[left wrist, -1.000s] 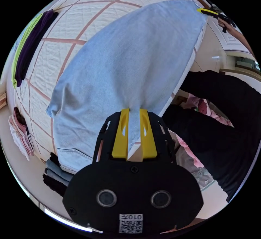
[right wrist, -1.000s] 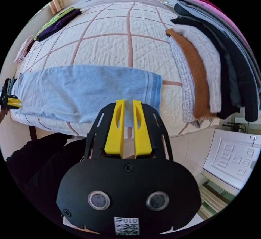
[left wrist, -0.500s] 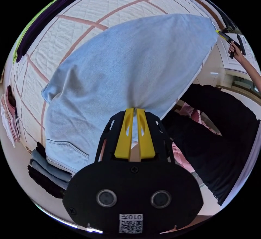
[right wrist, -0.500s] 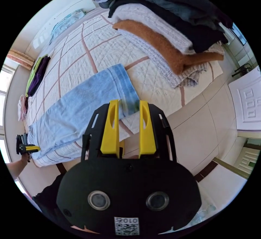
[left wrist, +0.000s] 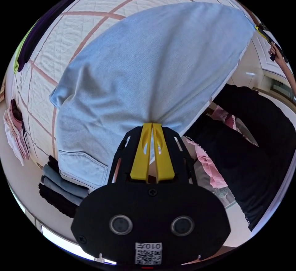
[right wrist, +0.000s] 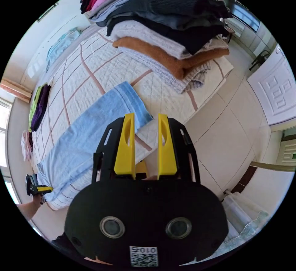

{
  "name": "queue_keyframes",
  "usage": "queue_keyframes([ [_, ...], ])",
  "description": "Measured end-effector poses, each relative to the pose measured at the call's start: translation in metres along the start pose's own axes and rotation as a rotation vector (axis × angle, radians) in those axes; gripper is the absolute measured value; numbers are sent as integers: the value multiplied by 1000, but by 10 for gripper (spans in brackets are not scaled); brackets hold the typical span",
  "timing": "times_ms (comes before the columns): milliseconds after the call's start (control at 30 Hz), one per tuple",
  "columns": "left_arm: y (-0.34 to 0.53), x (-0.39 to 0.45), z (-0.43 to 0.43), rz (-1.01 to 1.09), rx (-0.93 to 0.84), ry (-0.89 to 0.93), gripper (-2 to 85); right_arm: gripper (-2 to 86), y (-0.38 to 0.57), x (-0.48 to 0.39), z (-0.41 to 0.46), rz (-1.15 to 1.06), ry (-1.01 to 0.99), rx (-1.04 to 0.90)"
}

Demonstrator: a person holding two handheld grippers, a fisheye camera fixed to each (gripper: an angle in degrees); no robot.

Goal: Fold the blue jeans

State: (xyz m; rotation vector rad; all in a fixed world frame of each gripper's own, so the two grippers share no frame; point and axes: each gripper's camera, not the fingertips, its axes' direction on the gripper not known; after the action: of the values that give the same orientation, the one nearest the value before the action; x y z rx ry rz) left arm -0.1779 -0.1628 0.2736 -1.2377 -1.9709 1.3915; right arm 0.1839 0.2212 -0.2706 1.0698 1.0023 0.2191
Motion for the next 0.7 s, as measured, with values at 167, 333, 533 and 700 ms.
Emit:
queue_keyframes([
  [167,0,-3,-22,-60,10,47,-2,67,-10,-6,18,3,-55,-52],
  [333,-9,8,-49,-6,-32,-1,-2,49,-10,-65,1,-212,134,10],
  [533,-4,8,-88,-29,-29,22,-2,46,-5,-107,-57,-476,-283,271],
  [700,1,8,-124,-43,-28,33,-2,45,-37,-47,31,-120,44,-129],
])
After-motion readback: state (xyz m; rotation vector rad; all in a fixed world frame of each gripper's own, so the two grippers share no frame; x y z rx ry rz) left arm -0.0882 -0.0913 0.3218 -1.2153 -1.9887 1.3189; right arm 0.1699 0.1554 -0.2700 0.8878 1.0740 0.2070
